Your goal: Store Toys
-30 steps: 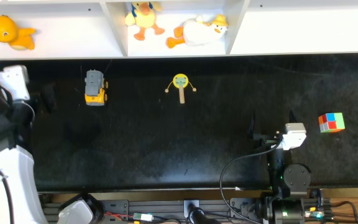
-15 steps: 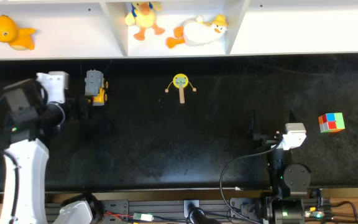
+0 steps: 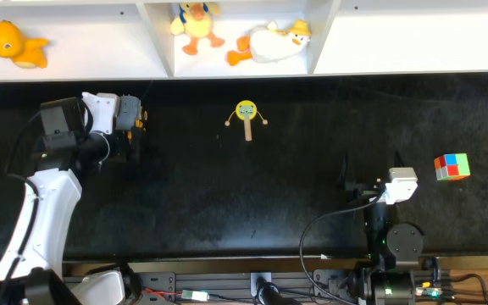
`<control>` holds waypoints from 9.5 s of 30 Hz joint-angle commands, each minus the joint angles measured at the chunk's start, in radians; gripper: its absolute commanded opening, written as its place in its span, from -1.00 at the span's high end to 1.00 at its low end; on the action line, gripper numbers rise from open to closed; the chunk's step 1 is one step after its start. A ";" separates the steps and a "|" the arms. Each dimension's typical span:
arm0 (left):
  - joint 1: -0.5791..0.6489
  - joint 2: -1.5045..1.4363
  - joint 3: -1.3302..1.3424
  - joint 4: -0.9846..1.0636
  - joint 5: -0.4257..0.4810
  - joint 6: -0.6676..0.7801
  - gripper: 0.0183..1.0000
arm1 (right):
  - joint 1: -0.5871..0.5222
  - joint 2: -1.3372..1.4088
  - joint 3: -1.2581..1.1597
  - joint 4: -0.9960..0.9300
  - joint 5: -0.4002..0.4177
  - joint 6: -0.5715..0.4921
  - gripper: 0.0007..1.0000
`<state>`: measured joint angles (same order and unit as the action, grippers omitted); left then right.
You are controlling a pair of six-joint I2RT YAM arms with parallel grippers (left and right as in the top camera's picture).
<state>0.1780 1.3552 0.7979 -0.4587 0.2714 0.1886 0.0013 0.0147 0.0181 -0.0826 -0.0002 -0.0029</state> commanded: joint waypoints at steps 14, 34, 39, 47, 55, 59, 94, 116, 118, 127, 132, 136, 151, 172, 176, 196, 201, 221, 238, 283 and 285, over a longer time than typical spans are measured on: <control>-0.005 0.119 -0.009 0.125 -0.020 -0.034 -1.00 | -0.002 -0.011 -0.013 0.005 -0.002 0.003 -0.99; -0.006 0.127 -0.009 0.169 -0.042 -0.033 -0.02 | -0.002 -0.011 -0.013 0.005 -0.002 0.003 -0.99; -0.006 0.127 -0.009 0.171 -0.042 -0.033 0.16 | -0.002 -0.011 -0.013 0.005 -0.003 0.003 -0.99; -0.005 0.111 -0.009 0.170 -0.042 -0.034 0.20 | -0.002 -0.011 -0.013 0.005 -0.003 0.003 -0.99; -0.005 -0.031 -0.009 0.106 -0.047 -0.034 0.23 | -0.002 -0.011 -0.013 0.005 -0.003 0.003 -0.99; -0.005 -0.077 -0.009 0.058 -0.050 -0.034 0.25 | -0.002 -0.011 -0.013 0.005 -0.002 0.003 -0.99; -0.005 0.210 0.398 0.114 -0.011 -0.247 0.30 | -0.002 -0.011 -0.013 0.005 -0.003 0.003 -0.99; -0.006 0.369 0.513 0.163 -0.003 -0.269 -0.18 | -0.002 -0.011 -0.013 0.005 -0.003 0.003 -0.99; -0.006 0.369 0.513 0.163 -0.003 -0.269 -0.25 | -0.002 -0.011 -0.013 0.005 -0.002 0.003 -0.99; -0.011 0.345 0.509 0.130 -0.006 -0.268 -0.97 | -0.002 -0.011 -0.013 0.005 -0.003 0.003 -0.99; -0.012 0.079 0.256 0.163 -0.127 -0.228 -1.00 | -0.002 -0.011 -0.013 0.005 -0.002 0.003 -0.99; -0.012 -0.055 0.129 0.179 -0.135 -0.211 -1.00 | -0.002 -0.011 -0.013 0.005 -0.003 0.003 -0.99; -0.010 -0.522 -0.401 0.608 -0.105 -0.250 -1.00 | -0.002 -0.011 -0.013 0.005 -0.002 0.003 -0.99; -0.114 -1.160 -0.731 0.671 -0.301 -0.332 -1.00 | -0.002 -0.011 -0.013 0.005 -0.002 0.003 -0.99; -0.128 -1.278 -0.758 0.578 -0.331 -0.331 -1.00 | -0.002 -0.011 -0.013 0.005 -0.002 0.003 -0.99; -0.128 -1.352 -0.790 0.378 -0.337 -0.241 -1.00 | -0.002 -0.011 -0.013 0.005 -0.002 0.003 -0.99; -0.128 -1.352 -0.790 0.378 -0.337 -0.241 -1.00 | -0.002 -0.011 -0.013 0.005 -0.003 0.003 -0.99; -0.128 -1.352 -0.790 0.378 -0.337 -0.241 -1.00 | -0.002 -0.011 -0.013 0.004 -0.002 0.003 -0.99; -0.128 -1.352 -0.790 0.378 -0.337 -0.241 -1.00 | 0.435 0.334 0.379 -0.307 0.637 0.198 -0.99; -0.128 -1.352 -0.790 0.378 -0.337 -0.241 -1.00 | 0.763 1.695 1.236 -0.677 0.348 0.729 -0.99; -0.128 -1.352 -0.790 0.378 -0.337 -0.241 -1.00 | 0.763 1.716 1.236 -0.660 0.349 0.707 -1.00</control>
<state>0.0574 0.0120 0.0116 -0.0822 -0.0608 -0.0711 0.7704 1.6974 1.2201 -0.7586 0.3721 0.7746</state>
